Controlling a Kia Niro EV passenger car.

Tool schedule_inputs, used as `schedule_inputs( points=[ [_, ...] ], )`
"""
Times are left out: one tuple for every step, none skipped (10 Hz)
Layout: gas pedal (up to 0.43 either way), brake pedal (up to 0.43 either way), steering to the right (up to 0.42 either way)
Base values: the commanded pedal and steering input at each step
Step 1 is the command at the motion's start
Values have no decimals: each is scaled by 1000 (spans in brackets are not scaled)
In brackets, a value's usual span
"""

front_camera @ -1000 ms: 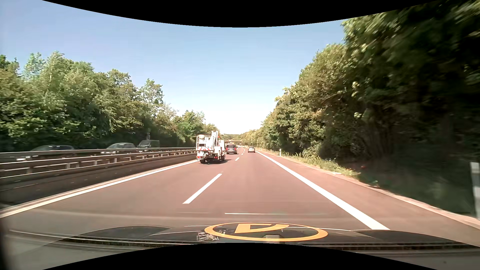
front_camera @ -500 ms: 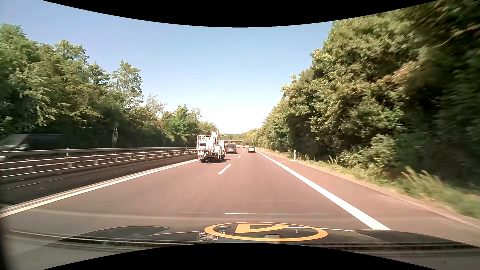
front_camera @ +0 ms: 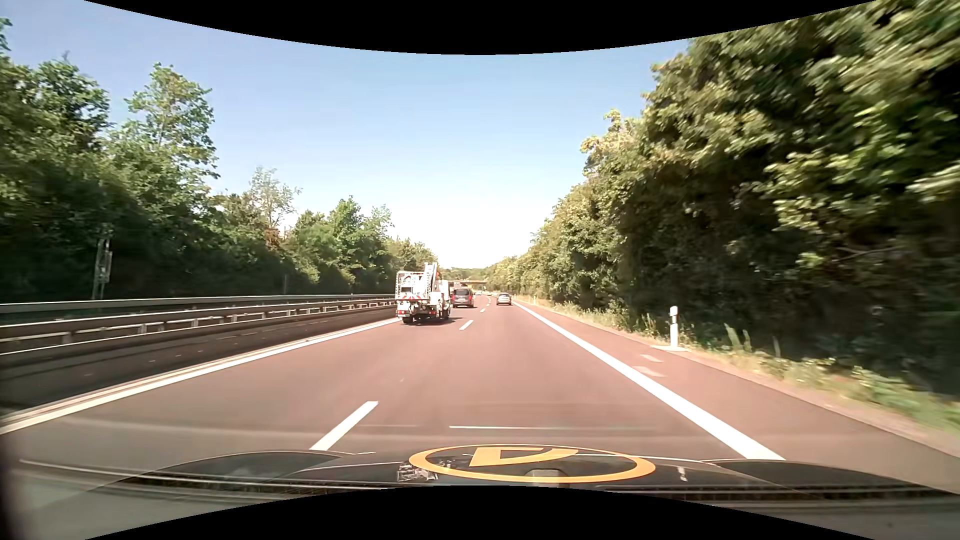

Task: Follow the waypoints while adhering to traffic rules and regulations

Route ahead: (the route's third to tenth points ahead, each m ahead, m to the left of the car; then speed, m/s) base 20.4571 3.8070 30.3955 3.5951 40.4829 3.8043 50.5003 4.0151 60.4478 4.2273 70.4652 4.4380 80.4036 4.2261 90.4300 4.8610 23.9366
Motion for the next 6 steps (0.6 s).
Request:
schedule_inputs(
  points=[
    [169,0,-4],
    [169,0,-4],
    [177,0,-4],
    [220,0,-4],
    [240,0,-2],
    [240,0,-1]
  ],
)
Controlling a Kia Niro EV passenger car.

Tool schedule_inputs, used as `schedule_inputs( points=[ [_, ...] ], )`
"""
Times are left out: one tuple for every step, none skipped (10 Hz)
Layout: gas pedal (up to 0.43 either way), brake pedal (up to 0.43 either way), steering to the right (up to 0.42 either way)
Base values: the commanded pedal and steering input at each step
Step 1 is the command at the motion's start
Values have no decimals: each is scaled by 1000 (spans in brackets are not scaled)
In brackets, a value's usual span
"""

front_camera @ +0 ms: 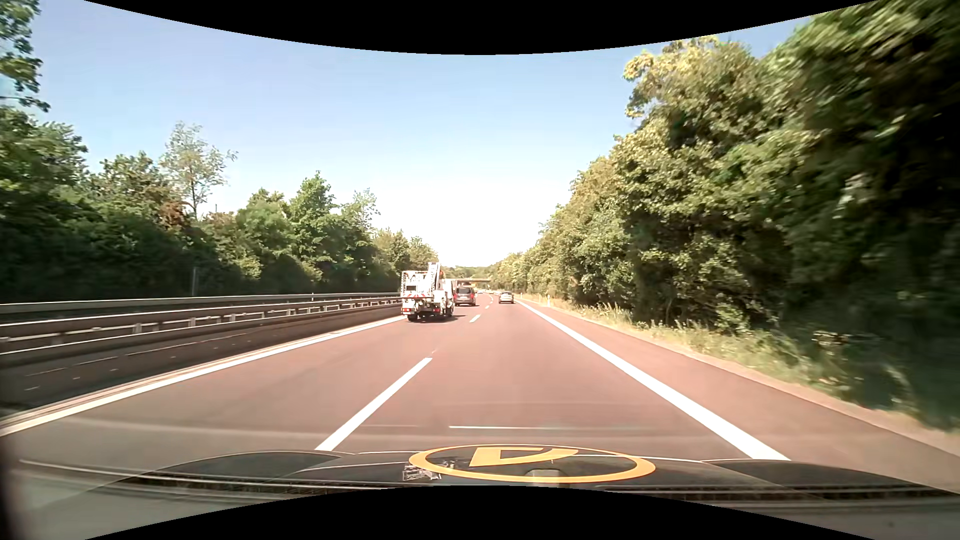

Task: Follow the waypoints while adhering to traffic rules and regulations

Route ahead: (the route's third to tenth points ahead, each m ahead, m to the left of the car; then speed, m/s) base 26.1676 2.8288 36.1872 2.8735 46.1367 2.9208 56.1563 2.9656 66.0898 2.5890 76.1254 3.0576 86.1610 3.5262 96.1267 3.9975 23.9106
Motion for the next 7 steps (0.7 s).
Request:
schedule_inputs(
  points=[
    [240,0,-1],
    [240,0,-1],
    [228,0,-1],
    [220,0,-1],
    [220,0,-1],
    [220,0,-1],
    [220,0,-1]
  ],
)
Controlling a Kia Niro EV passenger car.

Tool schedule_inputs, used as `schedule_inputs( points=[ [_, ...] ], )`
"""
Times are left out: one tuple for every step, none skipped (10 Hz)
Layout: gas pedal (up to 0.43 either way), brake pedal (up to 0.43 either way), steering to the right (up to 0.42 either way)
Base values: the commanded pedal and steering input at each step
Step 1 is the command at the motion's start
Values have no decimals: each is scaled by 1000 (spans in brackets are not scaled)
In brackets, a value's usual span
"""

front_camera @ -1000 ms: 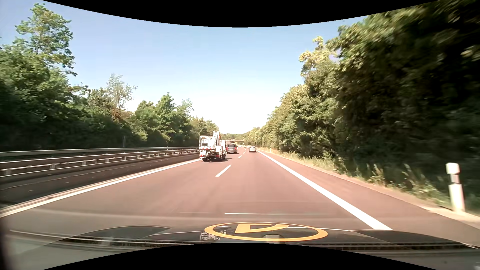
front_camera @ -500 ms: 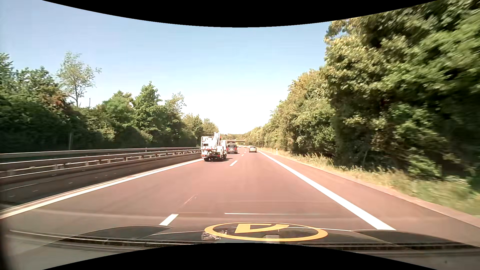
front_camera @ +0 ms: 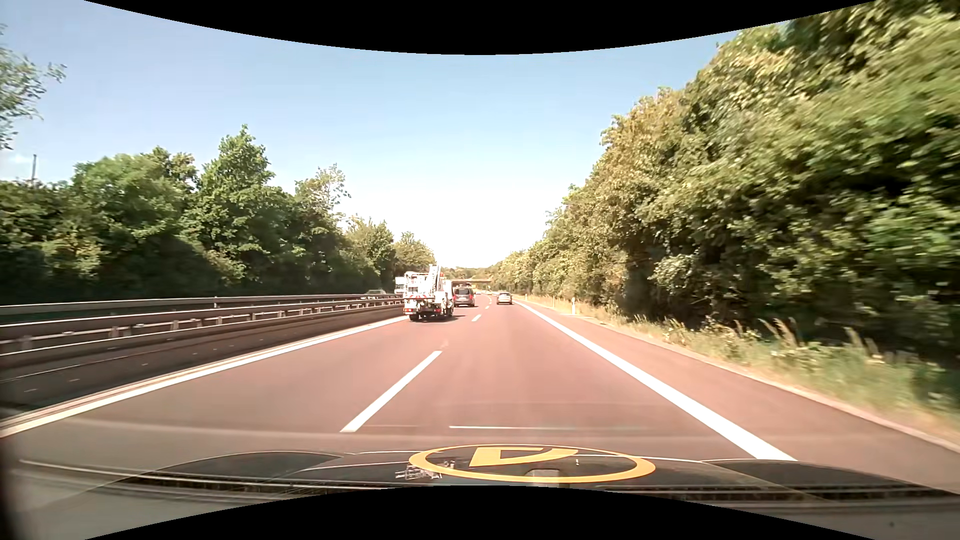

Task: Follow the waypoints while adhering to traffic rules and regulations

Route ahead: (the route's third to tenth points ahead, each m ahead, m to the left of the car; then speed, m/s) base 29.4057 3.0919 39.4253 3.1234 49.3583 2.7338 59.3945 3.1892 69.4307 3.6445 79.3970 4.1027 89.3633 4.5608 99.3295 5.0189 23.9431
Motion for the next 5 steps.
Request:
schedule_inputs(
  points=[
    [220,0,-2],
    [220,0,-2],
    [220,0,-2],
    [220,0,-2],
    [220,0,-2]
  ],
)
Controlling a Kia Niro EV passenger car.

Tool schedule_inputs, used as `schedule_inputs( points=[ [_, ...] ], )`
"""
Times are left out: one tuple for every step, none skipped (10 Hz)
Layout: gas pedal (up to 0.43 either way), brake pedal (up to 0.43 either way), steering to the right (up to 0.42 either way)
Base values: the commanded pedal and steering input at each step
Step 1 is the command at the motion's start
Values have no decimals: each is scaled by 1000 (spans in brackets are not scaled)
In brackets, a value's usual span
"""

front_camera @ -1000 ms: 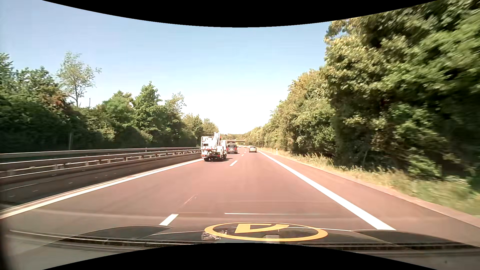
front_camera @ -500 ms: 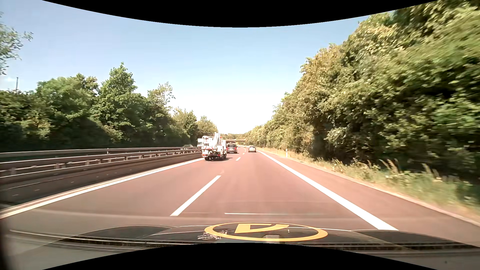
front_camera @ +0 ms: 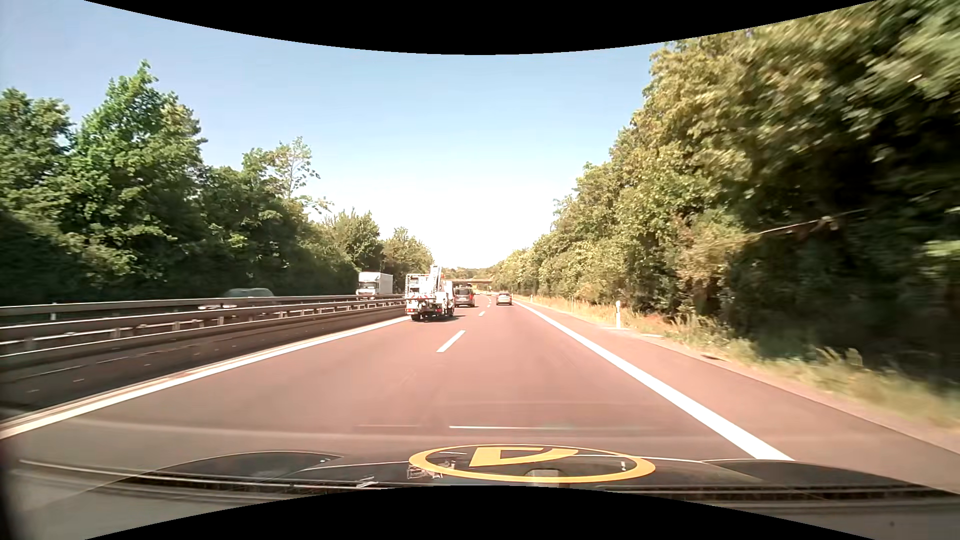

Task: Follow the waypoints while adhering to traffic rules and regulations

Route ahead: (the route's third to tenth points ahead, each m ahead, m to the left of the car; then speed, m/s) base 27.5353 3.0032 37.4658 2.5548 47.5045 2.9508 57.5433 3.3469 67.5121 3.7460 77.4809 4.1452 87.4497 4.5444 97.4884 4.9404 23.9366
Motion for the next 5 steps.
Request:
schedule_inputs(
  points=[
    [220,0,-2],
    [220,0,-2],
    [220,0,-2],
    [220,0,-2],
    [197,0,-2]
  ],
)
